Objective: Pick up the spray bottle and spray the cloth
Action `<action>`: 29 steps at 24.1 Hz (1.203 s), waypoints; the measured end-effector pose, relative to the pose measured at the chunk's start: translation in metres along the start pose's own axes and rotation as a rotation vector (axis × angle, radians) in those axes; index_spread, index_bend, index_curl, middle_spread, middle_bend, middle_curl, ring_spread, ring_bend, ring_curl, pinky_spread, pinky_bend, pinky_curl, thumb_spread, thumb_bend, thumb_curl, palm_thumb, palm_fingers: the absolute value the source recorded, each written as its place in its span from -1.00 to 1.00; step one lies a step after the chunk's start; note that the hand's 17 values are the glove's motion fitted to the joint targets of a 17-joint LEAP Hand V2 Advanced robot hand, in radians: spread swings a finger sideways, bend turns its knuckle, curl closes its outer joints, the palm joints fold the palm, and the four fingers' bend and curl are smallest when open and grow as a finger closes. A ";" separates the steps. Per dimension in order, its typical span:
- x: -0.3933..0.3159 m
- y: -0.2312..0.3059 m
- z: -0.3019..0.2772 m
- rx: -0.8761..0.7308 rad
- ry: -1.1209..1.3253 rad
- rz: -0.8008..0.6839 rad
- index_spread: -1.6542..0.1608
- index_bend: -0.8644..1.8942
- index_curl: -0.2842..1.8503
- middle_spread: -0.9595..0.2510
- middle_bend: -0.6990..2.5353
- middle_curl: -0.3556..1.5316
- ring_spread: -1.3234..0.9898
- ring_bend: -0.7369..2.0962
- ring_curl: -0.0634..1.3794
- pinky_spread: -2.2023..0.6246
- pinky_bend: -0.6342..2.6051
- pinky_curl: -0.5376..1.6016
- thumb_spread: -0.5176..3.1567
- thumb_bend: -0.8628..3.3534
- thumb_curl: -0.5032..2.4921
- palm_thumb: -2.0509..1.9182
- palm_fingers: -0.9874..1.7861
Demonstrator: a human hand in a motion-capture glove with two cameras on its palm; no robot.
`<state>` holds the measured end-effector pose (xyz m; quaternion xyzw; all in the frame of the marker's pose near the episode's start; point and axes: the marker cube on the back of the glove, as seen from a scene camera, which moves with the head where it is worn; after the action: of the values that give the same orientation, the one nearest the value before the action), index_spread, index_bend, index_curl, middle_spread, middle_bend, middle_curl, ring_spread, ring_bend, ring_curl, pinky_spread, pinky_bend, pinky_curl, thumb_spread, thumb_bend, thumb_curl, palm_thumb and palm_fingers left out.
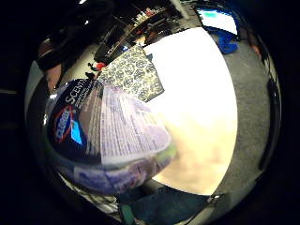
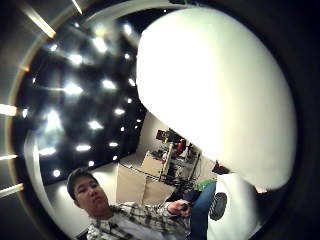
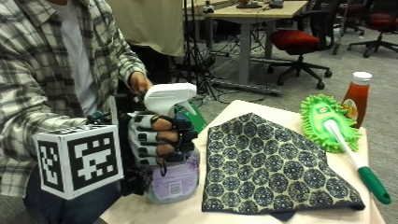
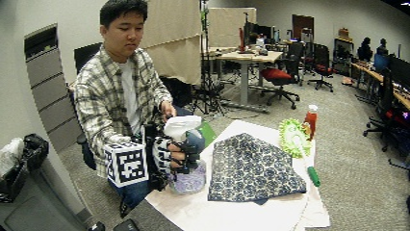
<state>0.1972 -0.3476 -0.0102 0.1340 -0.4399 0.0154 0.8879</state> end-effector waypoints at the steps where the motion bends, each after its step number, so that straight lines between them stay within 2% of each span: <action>1: 0.000 -0.002 0.000 -0.005 -0.010 -0.005 0.59 -0.22 -0.43 0.58 -0.37 -0.27 0.10 -0.15 -0.50 0.62 -0.51 -0.24 -0.18 -0.53 -0.31 0.48 0.24; 12: -0.008 -0.020 0.001 -0.045 -0.087 -0.044 0.55 -0.29 -0.42 0.46 -0.39 -0.23 0.03 -0.14 -0.45 0.56 -0.41 -0.19 -0.32 -0.57 -0.27 0.53 0.50; 17: -0.008 -0.021 0.002 -0.020 -0.075 -0.035 0.55 -0.30 -0.43 0.39 -0.34 -0.19 0.00 -0.13 -0.41 0.51 -0.37 -0.16 -0.41 -0.58 -0.25 0.56 0.55; 19: -0.008 -0.021 0.003 -0.007 -0.072 -0.026 0.54 -0.23 -0.40 0.37 -0.34 -0.18 -0.01 -0.15 -0.40 0.49 -0.39 -0.16 -0.44 -0.59 -0.24 0.56 0.60; 29: -0.009 -0.022 0.007 0.032 -0.030 0.012 0.51 -0.19 -0.33 0.27 -0.30 -0.13 -0.05 -0.11 -0.33 0.44 -0.40 -0.14 -0.55 -0.60 -0.21 0.57 0.67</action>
<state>0.1897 -0.3701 -0.0184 0.1455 -0.4537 0.0257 0.8788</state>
